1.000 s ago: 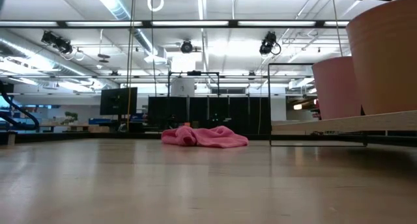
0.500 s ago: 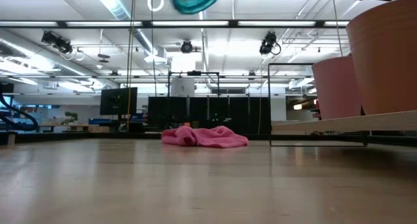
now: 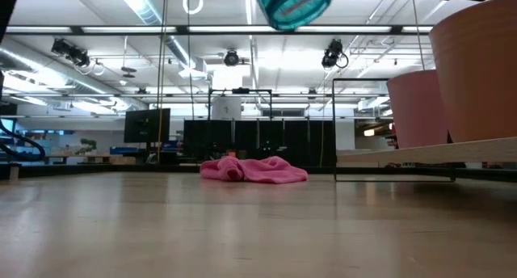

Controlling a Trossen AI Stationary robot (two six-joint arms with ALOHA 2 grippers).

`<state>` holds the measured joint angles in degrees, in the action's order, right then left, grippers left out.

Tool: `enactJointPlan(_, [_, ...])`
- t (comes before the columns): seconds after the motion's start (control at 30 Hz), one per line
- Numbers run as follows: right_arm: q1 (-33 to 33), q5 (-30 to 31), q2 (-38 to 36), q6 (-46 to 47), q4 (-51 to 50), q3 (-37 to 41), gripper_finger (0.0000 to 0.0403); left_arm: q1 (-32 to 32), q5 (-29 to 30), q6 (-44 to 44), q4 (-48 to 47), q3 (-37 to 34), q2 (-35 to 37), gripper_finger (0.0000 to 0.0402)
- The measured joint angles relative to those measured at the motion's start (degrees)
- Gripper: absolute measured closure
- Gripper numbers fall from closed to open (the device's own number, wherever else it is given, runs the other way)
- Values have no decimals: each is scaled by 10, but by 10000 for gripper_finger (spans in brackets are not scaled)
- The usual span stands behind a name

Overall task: Stack small to large cups/mugs on shelf
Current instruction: Move the blue plastic glass from the bottom left to the bottom center of the table

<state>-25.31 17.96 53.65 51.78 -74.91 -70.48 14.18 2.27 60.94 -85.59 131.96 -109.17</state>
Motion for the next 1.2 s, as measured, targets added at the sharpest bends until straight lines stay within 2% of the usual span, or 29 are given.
enactJointPlan(0.1, [0, 0, 0, -9, 0, 0, 319, 2, -19, -14, -10, 30, -38, 389])
enactJointPlan(0.33, [0, 0, 0, -10, 0, 0, 319, 11, -36, -16, -2, 19, -86, 389])
enactJointPlan(0.63, [0, 0, 0, -20, 26, 0, 319, 22, -37, -27, 88, 18, -154, 389])
enactJointPlan(1.2, [0, 6, 2, -31, 31, 0, 319, 38, -13, -21, 85, 19, -190, 389])
